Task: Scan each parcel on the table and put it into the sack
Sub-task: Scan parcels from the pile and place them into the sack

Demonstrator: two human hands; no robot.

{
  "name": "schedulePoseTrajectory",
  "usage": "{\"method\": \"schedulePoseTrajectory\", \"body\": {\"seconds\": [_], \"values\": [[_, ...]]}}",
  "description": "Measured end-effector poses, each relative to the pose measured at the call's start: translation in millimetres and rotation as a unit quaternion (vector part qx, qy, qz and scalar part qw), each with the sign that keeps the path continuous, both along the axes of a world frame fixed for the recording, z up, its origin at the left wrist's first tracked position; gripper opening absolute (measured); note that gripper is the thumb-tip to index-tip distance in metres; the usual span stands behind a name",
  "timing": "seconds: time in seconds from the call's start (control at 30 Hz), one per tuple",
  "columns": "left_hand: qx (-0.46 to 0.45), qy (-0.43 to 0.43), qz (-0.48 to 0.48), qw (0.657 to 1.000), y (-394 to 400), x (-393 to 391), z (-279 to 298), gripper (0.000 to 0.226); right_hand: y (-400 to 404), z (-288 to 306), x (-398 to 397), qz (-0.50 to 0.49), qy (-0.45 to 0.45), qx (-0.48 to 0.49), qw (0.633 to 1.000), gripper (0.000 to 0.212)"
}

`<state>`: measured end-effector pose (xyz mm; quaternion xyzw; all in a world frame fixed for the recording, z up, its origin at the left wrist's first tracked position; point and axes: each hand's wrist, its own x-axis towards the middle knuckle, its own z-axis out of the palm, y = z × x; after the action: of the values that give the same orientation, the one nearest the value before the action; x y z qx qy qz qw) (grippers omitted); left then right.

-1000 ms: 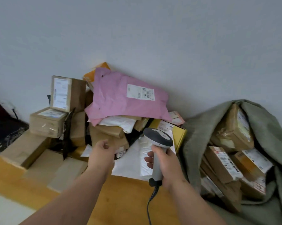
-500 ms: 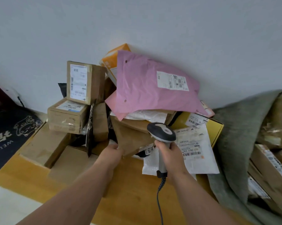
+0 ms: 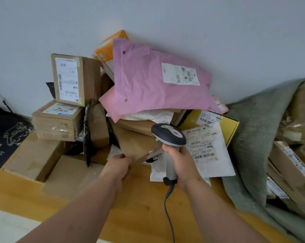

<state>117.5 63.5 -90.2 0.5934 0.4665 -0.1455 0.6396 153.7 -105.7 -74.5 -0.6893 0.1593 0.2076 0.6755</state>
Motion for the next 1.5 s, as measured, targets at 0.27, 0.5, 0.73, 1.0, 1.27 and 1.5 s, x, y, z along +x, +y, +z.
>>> {"method": "schedulePoseTrajectory", "body": {"seconds": [0.27,0.5,0.73,1.0,1.27,1.5], "values": [[-0.054,-0.02,0.033,0.998,-33,-45,24,0.013,-47,12,-41,-0.022,0.005,0.035,0.999,0.04],[-0.026,-0.045,0.041,0.998,-95,-97,58,0.013,-109,34,-95,-0.056,-0.02,0.069,0.996,0.032],[-0.034,-0.102,0.028,0.994,-145,-138,84,0.045,-160,60,-145,-0.094,-0.051,0.098,0.989,0.037],[-0.016,-0.096,-0.146,0.984,-176,-165,79,0.024,-192,71,-184,-0.115,-0.054,0.098,0.987,0.025],[0.147,-0.113,-0.311,0.932,-165,-172,64,0.05,-177,62,-199,-0.142,-0.041,0.079,0.986,0.022],[0.444,-0.177,-0.424,0.769,-146,-176,66,0.051,-158,60,-211,-0.16,-0.048,0.057,0.984,0.021]]}}
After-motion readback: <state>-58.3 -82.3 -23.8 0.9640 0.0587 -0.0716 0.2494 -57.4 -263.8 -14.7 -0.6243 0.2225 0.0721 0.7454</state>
